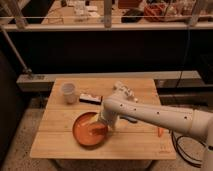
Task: Pick up the ceramic bowl
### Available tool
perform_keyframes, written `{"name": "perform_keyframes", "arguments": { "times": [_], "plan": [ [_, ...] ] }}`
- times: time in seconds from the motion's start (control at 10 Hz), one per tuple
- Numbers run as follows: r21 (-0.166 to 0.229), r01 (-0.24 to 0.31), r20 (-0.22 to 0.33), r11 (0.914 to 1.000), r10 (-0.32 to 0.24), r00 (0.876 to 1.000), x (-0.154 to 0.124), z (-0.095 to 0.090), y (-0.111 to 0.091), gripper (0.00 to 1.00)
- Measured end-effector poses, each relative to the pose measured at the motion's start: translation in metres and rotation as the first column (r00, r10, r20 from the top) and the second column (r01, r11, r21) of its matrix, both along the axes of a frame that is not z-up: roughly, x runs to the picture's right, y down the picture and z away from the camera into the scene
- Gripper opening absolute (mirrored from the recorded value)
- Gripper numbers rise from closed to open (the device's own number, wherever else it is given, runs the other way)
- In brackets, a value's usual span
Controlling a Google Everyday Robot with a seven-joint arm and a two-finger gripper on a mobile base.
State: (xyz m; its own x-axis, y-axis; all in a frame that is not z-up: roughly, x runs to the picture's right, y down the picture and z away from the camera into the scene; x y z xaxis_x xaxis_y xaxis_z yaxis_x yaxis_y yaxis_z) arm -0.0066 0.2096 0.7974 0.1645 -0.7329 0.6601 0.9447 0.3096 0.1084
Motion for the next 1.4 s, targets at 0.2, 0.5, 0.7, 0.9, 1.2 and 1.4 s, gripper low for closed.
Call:
{"name": "perform_keyframes", "arguments": {
  "times": [0.2, 0.5, 0.7, 0.9, 1.2, 1.4],
  "plan": [
    [-0.010, -0.003, 0.000, 0.9999, 0.003, 1.000, 0.001, 0.002, 0.003, 0.79],
    [-0.022, -0.004, 0.002, 0.9998, 0.004, 1.000, 0.000, 0.009, 0.011, 0.79],
    [-0.032, -0.007, 0.002, 0.9995, 0.008, 1.000, -0.001, 0.010, 0.014, 0.71],
    [-0.037, -0.009, 0.001, 0.9993, 0.009, 1.000, -0.001, 0.011, 0.016, 0.56],
    [-0.043, -0.010, 0.002, 0.9990, 0.010, 1.000, -0.001, 0.012, 0.020, 0.31],
    [-0.039, -0.009, 0.009, 0.9992, 0.009, 1.000, -0.001, 0.006, 0.019, 0.10]
  ]
}}
